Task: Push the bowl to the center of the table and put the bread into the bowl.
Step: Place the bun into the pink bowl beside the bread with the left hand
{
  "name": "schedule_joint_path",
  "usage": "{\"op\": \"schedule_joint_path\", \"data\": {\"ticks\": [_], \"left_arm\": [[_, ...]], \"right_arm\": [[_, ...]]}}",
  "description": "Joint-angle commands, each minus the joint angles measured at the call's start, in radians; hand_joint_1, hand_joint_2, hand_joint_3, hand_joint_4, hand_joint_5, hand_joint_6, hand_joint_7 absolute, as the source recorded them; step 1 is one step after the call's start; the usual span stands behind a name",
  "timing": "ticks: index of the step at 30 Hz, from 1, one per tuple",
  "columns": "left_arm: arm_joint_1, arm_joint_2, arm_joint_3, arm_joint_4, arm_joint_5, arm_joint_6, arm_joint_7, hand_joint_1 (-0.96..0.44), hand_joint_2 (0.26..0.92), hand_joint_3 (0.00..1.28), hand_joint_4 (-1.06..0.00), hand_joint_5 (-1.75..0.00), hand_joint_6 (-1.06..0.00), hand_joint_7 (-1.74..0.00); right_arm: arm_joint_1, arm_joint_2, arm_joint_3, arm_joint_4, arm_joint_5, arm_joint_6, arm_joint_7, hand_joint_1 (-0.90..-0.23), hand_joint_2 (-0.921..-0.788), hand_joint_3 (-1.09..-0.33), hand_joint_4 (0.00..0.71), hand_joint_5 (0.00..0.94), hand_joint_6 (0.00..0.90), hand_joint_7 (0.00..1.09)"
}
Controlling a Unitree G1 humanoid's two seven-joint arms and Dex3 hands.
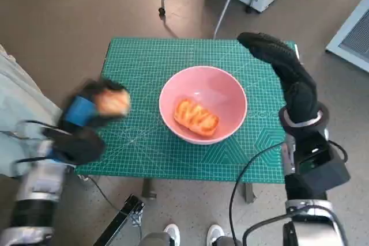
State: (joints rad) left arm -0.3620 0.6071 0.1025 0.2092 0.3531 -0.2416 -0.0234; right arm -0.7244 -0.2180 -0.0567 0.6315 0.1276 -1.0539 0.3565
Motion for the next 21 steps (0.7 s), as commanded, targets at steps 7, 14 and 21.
{"op": "schedule_joint_path", "data": {"ticks": [7,14,21], "left_arm": [[-0.039,-0.06,-0.027,-0.243,0.039,0.036,0.042,0.0,0.92,0.06,-0.66,-1.16,-0.67,-1.16],[-0.127,-0.094,-0.145,-0.255,-0.003,-0.035,-0.082,0.0,0.92,0.07,-0.66,-1.17,-0.65,-1.18],[-0.229,-0.151,-0.301,-0.177,0.095,-0.054,-0.153,0.0,0.92,0.08,-0.65,-1.17,-0.64,-1.19]], "right_arm": [[0.031,0.009,0.008,-0.005,0.004,0.023,0.005,-0.667,-0.921,-0.85,-0.001,0.454,-0.001,0.77],[0.027,0.02,0.013,0.003,0.005,0.023,0.006,-0.663,-0.921,-0.853,-0.001,0.453,-0.001,0.77],[0.024,0.036,0.018,0.011,-0.008,0.028,0.0,-0.666,-0.921,-0.854,-0.001,0.453,-0.001,0.77]]}}
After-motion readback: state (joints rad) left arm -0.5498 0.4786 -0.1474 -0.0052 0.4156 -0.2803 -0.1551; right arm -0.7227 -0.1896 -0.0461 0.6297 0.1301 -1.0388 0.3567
